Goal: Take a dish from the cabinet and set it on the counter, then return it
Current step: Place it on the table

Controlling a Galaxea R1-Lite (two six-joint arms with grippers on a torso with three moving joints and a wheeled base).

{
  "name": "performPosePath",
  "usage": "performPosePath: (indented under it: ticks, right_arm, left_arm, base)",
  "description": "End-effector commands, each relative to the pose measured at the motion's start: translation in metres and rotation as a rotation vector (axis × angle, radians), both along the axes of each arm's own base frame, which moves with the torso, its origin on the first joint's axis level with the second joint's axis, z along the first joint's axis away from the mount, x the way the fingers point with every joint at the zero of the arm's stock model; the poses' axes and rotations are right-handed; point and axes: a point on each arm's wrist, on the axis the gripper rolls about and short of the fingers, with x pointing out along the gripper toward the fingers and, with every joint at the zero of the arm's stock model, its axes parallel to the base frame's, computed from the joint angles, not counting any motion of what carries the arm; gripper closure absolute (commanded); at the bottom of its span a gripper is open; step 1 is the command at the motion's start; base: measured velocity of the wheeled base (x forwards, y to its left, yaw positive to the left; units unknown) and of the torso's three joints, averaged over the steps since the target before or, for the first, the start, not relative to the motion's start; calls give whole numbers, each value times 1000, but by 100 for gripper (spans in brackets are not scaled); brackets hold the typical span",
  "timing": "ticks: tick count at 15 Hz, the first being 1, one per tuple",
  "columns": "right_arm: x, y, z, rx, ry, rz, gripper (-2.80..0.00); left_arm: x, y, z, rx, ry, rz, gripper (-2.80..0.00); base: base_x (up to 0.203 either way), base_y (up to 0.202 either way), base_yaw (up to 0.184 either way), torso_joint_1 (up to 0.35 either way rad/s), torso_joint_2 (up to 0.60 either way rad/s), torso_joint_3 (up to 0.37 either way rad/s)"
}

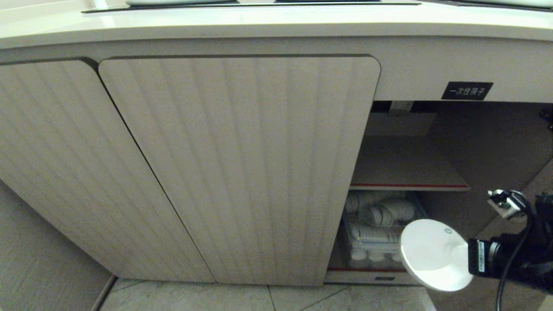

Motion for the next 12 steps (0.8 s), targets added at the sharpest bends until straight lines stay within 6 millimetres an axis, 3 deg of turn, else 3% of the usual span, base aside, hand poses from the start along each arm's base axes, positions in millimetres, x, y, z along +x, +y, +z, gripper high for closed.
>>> performPosePath:
  ticks: [1, 12]
  right_arm:
    - [-12, 2, 1, 3, -16, 20, 0]
    - [-56, 8, -22, -10, 78, 114, 0]
  left_arm:
    - [0, 0, 0, 0, -1, 0, 0]
    - [0, 0, 0, 0, -1, 0, 0]
  base:
    - [0, 0, 0, 0, 0, 0]
    - [0, 0, 0, 0, 0, 0]
